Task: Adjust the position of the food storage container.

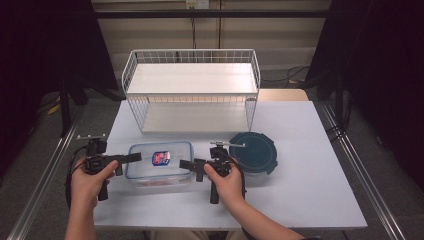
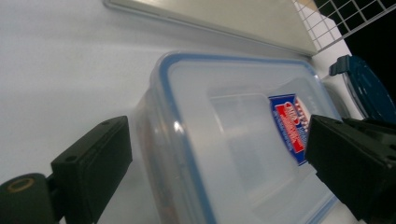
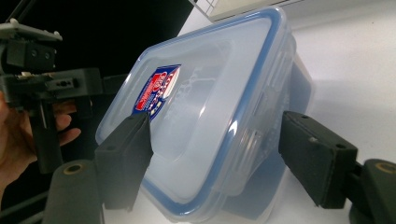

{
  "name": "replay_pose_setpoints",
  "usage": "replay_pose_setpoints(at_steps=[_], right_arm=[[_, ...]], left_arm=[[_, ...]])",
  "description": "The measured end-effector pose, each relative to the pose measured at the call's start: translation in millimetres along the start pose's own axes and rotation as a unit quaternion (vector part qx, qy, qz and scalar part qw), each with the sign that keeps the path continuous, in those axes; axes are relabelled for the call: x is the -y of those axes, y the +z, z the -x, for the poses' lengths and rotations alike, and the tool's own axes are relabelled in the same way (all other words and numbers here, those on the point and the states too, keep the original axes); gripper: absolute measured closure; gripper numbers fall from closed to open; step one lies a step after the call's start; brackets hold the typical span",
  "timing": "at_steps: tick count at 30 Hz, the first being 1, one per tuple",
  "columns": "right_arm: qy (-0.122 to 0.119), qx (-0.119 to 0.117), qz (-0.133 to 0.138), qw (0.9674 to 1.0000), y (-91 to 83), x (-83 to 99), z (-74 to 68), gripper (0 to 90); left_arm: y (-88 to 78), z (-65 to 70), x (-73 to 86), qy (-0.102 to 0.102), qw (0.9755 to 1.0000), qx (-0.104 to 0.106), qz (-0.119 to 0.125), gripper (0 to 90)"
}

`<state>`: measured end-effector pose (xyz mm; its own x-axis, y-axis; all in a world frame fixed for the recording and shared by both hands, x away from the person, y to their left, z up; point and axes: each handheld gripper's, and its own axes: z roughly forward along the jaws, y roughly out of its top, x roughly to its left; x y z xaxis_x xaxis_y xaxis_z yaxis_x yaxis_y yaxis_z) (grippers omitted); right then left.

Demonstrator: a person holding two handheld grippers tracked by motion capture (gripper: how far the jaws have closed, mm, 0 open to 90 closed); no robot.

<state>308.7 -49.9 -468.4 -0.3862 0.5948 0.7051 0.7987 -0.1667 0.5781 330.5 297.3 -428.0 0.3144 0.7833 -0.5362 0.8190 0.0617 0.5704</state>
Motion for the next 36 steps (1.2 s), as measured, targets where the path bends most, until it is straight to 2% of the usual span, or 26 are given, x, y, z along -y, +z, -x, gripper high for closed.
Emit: replay_pose_setpoints(at_steps=[1,6,10,14,19,20,21,27,29,30,31,33,34,36], right_arm=[[0.001,-0.001,0.001,1.0000,0.3,-0.1,0.5,25.4],[0.011,-0.002,0.000,0.9999,1.9,0.4,1.9,25.8],[0.013,0.000,-0.004,0.9999,4.1,1.6,3.3,25.9],[0.014,0.000,-0.011,0.9998,5.5,4.1,3.9,26.2],[0.015,-0.004,-0.015,0.9998,5.9,5.3,4.0,28.3],[0.014,-0.005,-0.014,0.9998,6.5,5.4,4.3,28.2],[0.016,-0.004,-0.014,0.9998,6.4,5.3,4.2,28.4],[0.025,-0.008,-0.014,0.9996,5.4,4.7,6.2,30.8],[0.024,-0.010,-0.013,0.9996,5.3,4.8,6.6,31.2],[0.024,-0.009,-0.013,0.9996,5.1,5.0,7.0,31.4],[0.026,-0.008,-0.014,0.9995,4.7,5.0,7.2,31.8],[0.030,-0.012,-0.015,0.9994,4.0,4.8,8.2,32.9],[0.033,-0.014,-0.016,0.9992,3.5,4.7,8.6,33.2],[0.033,-0.015,-0.017,0.9992,3.4,4.7,8.8,33.3]], left_arm=[[0.8,-1.2,1.2,-0.007,1.0000,0.005,0.002,7.8],[3.7,-0.9,3.7,-0.013,0.9999,0.009,0.003,8.3],[4.8,0.9,5.1,-0.004,1.0000,0.006,-0.004,8.7],[6.9,1.7,6.4,-0.006,1.0000,-0.003,-0.003,8.7],[11.0,2.6,7.4,-0.001,0.9999,-0.004,-0.010,8.7],[12.3,3.4,7.6,-0.008,0.9999,-0.007,-0.004,8.7],[11.9,1.8,7.7,0.000,0.9999,-0.009,-0.011,8.7],[14.4,1.4,8.6,-0.005,0.9999,0.000,-0.016,9.2],[16.8,-0.8,10.1,-0.012,0.9997,0.000,-0.020,10.1],[18.8,-4.4,11.9,-0.025,0.9994,0.010,-0.021,10.1],[19.4,-5.0,12.6,-0.033,0.9992,0.012,-0.018,10.3],[18.9,-5.4,12.7,-0.032,0.9992,0.014,-0.019,11.3],[18.9,-4.4,12.9,-0.038,0.9989,0.021,-0.019,13.3],[20.0,-3.1,13.8,-0.043,0.9988,0.018,-0.014,13.0]])
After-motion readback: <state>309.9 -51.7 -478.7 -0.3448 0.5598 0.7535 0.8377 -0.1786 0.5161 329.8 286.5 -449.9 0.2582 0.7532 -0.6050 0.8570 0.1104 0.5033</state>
